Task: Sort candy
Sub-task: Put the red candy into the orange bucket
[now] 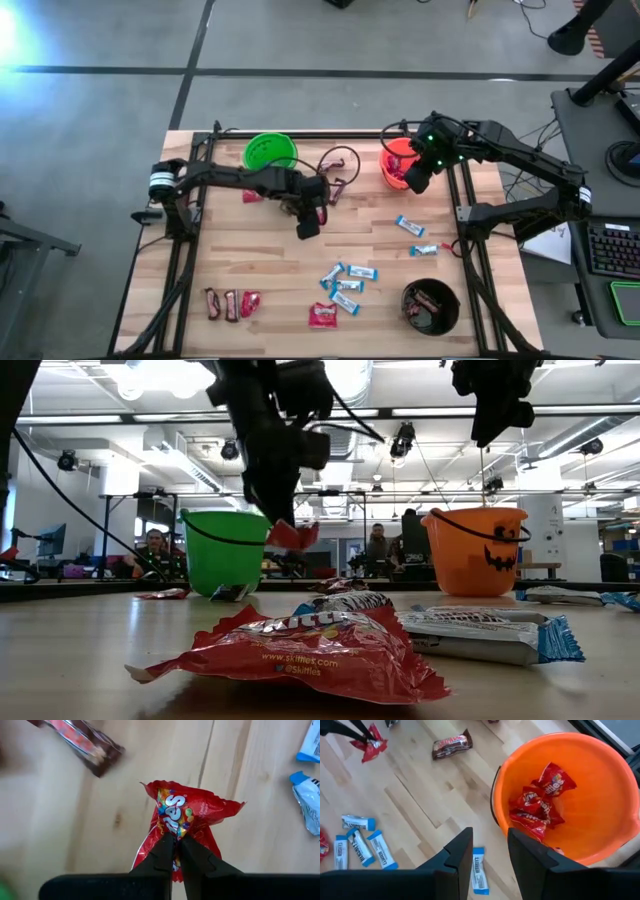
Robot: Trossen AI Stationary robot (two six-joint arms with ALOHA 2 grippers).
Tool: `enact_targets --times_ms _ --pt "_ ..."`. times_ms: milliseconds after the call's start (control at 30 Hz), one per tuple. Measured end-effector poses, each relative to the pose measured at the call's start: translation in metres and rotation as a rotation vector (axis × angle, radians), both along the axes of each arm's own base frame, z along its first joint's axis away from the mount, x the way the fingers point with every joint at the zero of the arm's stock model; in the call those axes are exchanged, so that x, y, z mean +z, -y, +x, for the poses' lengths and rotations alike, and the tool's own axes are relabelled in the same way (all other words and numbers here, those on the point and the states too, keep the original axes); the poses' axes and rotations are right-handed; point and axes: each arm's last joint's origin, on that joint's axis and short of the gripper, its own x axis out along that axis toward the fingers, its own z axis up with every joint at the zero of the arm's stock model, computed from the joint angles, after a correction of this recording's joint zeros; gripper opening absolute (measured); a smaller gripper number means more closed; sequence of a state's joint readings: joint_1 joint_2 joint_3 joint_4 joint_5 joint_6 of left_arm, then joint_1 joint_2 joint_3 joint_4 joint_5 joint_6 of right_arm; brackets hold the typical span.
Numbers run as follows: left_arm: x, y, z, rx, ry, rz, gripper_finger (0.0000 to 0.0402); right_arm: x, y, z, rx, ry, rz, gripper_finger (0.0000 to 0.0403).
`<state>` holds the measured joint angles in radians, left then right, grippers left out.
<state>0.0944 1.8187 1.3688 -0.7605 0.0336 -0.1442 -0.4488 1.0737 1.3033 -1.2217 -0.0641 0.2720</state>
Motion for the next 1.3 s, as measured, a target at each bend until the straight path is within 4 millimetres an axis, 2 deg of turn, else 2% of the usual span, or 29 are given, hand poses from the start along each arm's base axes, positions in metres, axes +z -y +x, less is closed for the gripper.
enact_targets --times_ms 533,867,1067,1300 --pt "0.056 -0.01 0.006 -0.053 -0.002 0.186 0.0 0.0 0.0 0.002 0.013 0.019 0.014 0.0091" --pt "0.086 -0.034 0.006 -0.075 0.036 0.269 0.0 0.01 0.004 0.016 0.005 0.219 0.061 0.0094" --pt "0.102 -0.048 0.001 -0.117 0.025 0.304 0.0 0.012 0.005 0.019 -0.02 0.265 0.061 0.0111" --pt "0.125 -0.061 0.0 -0.137 0.082 0.352 0.0 0.013 0.006 0.02 -0.073 0.284 0.095 0.016"
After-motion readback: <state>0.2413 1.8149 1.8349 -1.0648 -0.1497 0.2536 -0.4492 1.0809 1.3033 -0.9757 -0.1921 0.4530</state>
